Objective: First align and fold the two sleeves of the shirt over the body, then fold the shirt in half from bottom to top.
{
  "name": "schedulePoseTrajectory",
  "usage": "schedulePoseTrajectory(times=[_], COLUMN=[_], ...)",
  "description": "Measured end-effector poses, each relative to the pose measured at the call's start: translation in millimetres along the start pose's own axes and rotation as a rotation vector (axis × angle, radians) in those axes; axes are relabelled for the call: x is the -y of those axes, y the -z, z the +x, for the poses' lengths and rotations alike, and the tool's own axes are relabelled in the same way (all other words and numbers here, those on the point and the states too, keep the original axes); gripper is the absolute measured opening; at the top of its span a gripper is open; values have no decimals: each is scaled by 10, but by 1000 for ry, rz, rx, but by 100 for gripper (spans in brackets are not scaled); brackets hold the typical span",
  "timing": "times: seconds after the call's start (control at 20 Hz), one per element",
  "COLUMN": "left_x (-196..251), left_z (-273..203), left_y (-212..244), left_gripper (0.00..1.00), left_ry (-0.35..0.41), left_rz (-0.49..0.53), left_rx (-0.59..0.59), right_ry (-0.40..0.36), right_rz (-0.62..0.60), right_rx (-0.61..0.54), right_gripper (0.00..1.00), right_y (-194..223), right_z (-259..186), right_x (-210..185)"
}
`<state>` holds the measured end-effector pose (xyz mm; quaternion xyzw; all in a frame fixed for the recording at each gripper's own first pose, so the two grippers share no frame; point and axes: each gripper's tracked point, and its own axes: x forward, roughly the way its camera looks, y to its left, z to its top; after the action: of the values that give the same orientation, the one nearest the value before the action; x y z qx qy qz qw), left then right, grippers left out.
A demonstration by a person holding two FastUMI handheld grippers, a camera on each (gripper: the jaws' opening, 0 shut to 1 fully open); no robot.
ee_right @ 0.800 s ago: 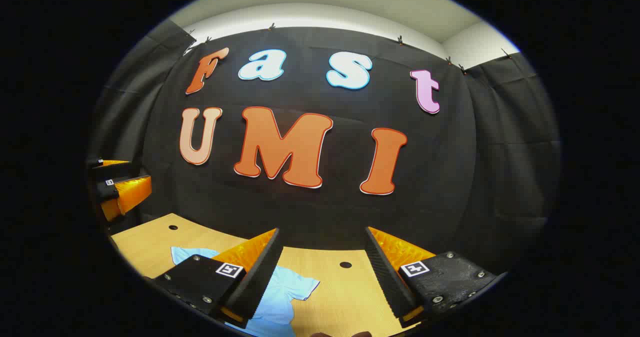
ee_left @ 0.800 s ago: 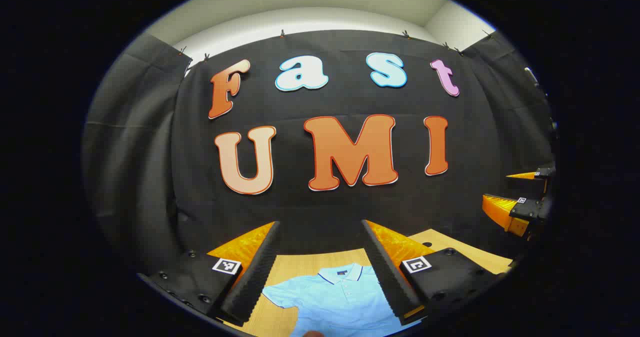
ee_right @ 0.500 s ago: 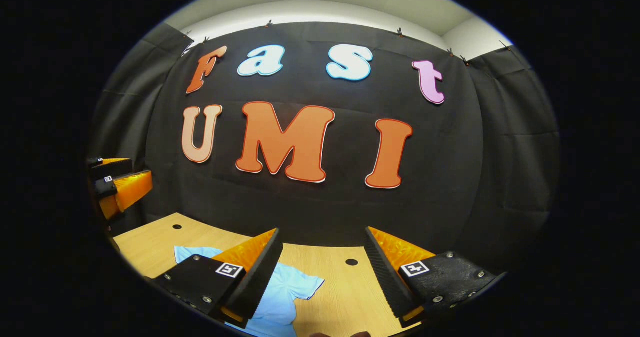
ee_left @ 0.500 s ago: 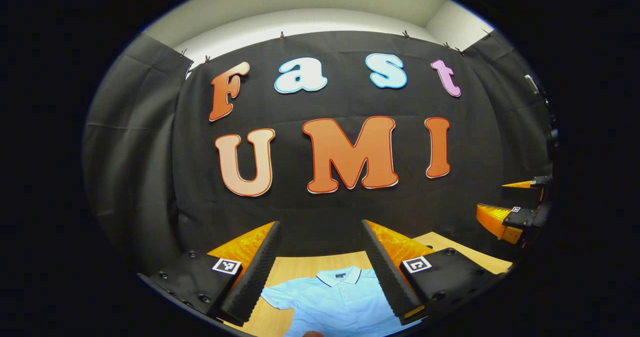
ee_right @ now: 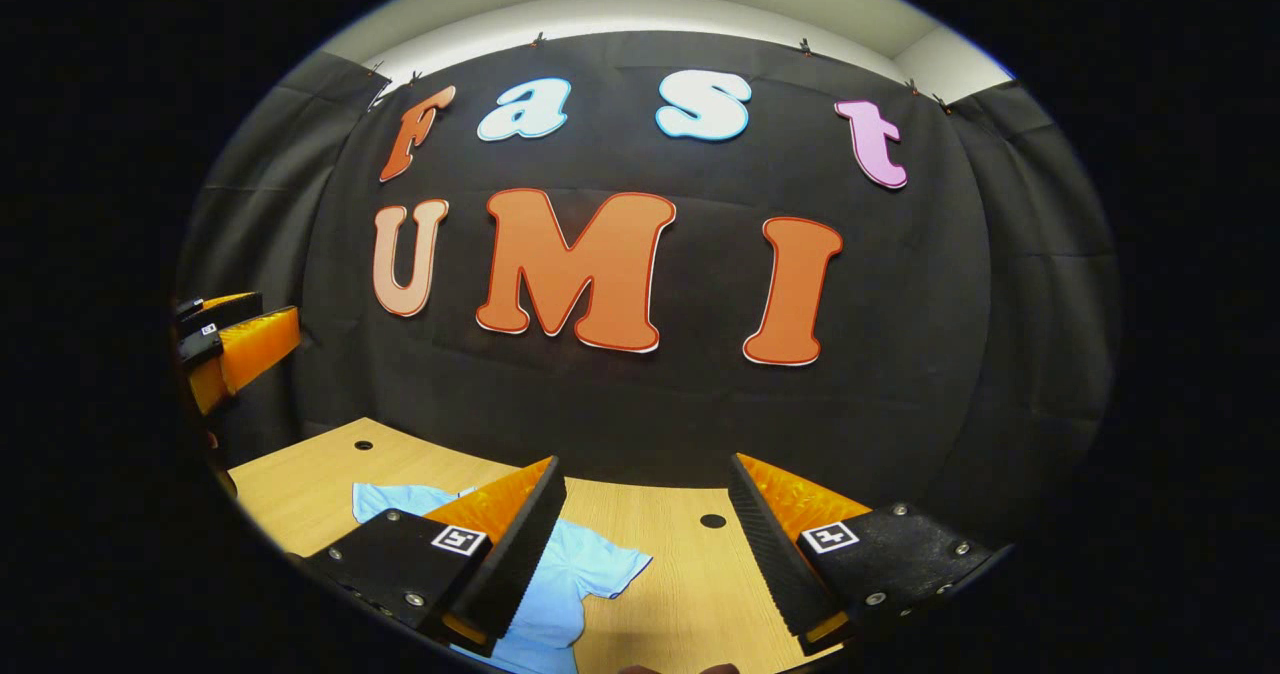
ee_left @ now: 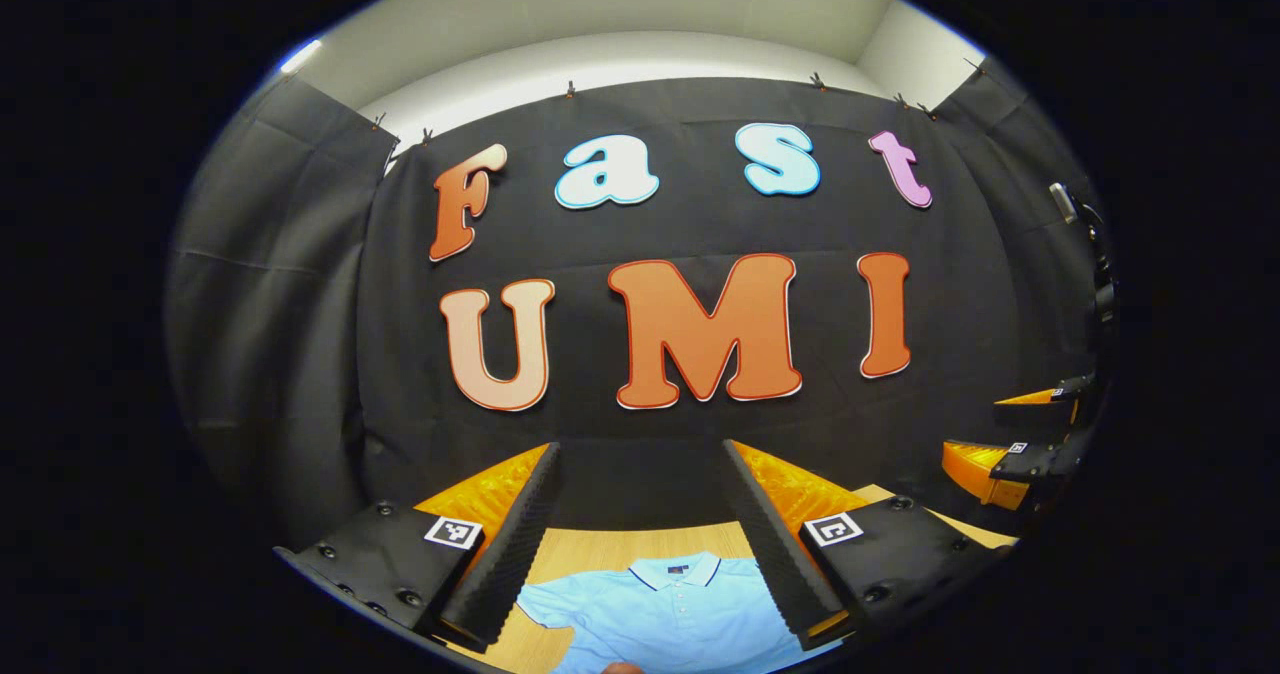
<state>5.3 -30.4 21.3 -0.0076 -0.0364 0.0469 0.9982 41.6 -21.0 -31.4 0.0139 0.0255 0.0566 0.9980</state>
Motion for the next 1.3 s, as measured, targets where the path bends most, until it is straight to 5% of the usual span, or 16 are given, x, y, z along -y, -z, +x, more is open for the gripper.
schedulePoseTrajectory(times=[1.3], left_x=[-907], left_z=[405], left_y=[604], left_gripper=[100], left_ry=[-150], left_rz=[69], left_rx=[-118], right_ry=[-54], right_rz=[-96], right_rx=[-554], right_gripper=[99], right_y=[1654], right_z=[1394], right_x=[-68])
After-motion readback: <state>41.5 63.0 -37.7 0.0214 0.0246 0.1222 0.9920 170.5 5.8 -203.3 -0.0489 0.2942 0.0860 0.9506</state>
